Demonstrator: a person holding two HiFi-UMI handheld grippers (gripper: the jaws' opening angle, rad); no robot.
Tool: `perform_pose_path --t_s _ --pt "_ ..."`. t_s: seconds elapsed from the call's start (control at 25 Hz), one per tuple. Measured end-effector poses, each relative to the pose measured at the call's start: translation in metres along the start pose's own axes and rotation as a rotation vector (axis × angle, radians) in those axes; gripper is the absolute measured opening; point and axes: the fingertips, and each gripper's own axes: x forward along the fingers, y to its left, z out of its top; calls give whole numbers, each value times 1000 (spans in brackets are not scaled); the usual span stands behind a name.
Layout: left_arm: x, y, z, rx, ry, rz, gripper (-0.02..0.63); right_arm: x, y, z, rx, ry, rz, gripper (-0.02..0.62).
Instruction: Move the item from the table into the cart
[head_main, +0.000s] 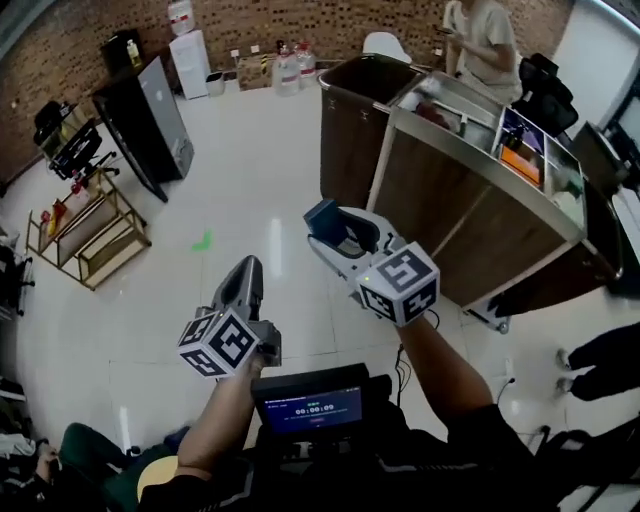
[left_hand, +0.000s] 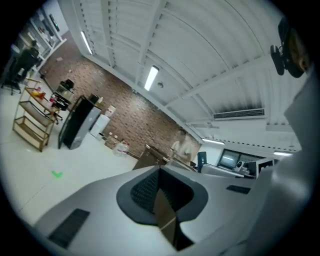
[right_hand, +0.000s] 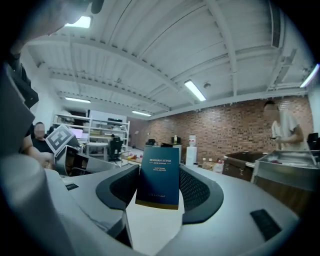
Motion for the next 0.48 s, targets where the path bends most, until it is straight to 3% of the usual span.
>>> perform_pose_path --t_s 0.2,0.48 --pt "104 -55 -16 40 110 -217 2 -40 -105 -1 35 -6 -240 249" --pt "245 -141 -44 109 155 -356 2 -99 -252 -12 57 -24 -408 249"
